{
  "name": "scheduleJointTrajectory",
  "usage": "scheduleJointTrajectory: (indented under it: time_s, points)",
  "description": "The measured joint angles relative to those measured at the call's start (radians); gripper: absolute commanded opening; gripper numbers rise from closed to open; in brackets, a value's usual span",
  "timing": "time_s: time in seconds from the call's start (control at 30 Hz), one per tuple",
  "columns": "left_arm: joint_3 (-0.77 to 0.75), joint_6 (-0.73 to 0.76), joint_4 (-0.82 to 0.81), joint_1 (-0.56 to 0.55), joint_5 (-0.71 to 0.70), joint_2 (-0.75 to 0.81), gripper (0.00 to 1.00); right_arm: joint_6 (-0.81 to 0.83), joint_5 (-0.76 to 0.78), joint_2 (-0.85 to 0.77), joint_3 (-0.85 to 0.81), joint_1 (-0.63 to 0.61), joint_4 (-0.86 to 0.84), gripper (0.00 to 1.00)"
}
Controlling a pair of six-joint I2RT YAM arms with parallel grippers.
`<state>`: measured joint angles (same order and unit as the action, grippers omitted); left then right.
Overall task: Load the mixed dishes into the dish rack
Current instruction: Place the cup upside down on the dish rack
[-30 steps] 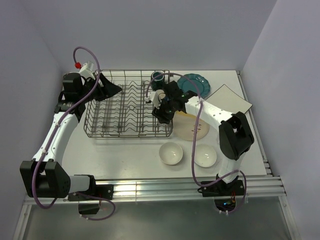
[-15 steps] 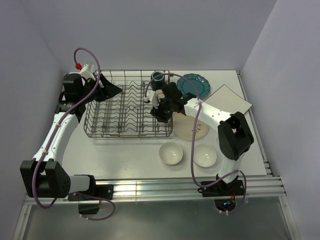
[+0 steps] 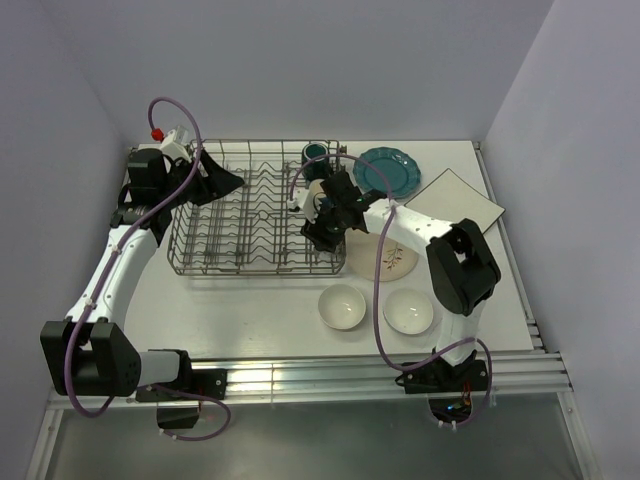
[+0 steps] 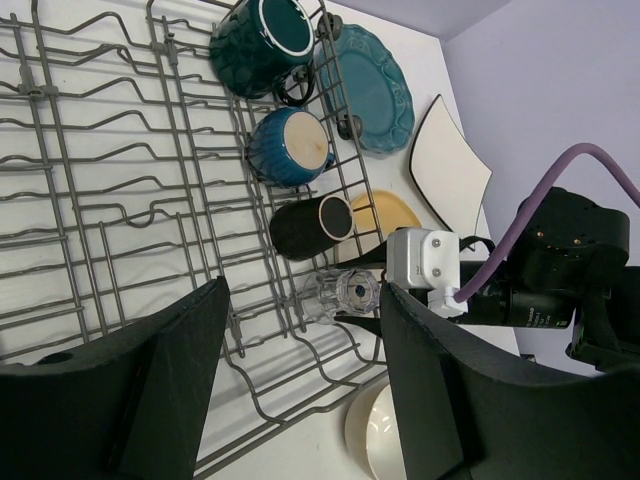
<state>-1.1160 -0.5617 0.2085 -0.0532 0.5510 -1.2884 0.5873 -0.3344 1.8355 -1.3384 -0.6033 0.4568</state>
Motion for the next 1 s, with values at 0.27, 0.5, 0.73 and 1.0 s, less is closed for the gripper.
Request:
scheduleJointTrajectory:
  time_s: [0.27,0.5,0.73,1.0]
  points:
    - [0.0,0.0,0.0,0.0,0.0,0.0,0.68,0.0,-0.003,0.003,0.006,0.0,0.0,0.62]
    - [0.0,0.0,0.0,0.0,0.0,0.0,0.68,-0.005,-0.003,0.003,0.028,0.009,-0.003,0.75]
    - [0.0,0.0,0.0,0.0,0.0,0.0,0.68,-0.01,-0.011,0.003,0.03,0.014,-0.008,0.79]
    - [0.0,0.004,0.007,0.0,0.0,0.0,0.79,-0.036,-0.058,0.002,-0.025,0.036,0.029,0.86]
